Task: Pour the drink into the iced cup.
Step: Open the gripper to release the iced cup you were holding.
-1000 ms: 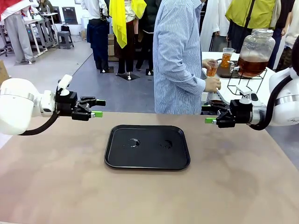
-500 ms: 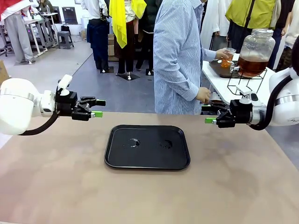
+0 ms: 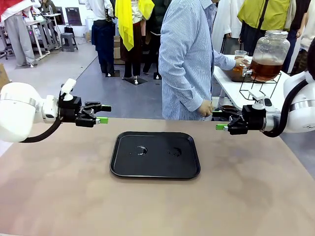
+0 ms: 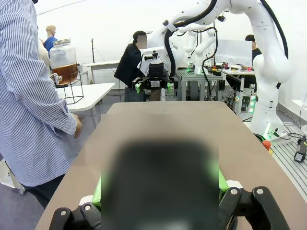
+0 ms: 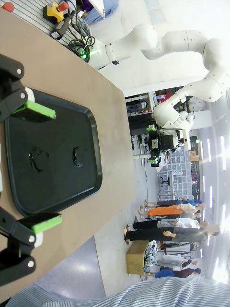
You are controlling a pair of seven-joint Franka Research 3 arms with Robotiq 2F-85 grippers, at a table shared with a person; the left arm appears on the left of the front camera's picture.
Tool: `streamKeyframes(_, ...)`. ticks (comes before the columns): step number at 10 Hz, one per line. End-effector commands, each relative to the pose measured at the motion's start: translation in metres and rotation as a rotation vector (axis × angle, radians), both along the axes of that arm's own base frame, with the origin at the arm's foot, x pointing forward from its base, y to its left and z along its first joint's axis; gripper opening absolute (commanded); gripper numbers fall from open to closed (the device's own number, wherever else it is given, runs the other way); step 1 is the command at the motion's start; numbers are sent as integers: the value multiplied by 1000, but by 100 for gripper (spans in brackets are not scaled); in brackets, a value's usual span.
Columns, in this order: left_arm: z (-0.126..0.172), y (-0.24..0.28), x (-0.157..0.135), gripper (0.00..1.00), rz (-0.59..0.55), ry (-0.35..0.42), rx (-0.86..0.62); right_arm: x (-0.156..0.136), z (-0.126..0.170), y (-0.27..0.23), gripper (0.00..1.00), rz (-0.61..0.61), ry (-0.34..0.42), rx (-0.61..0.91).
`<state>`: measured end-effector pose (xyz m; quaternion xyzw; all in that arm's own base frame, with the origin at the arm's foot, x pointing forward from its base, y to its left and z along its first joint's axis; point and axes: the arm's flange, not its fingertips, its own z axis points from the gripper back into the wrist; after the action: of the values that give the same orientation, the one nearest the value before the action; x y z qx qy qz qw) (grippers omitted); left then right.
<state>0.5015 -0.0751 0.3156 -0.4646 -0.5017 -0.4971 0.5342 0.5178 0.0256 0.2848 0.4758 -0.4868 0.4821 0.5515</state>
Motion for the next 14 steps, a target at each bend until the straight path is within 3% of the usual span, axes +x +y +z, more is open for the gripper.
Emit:
streamKeyframes(1, 2, 0, 1, 100, -4, 0, 7, 2, 4, 2, 100, 6, 3, -2)
streamKeyframes(14, 2, 0, 1, 100, -4, 0, 7, 2, 4, 2, 100, 6, 3, -2)
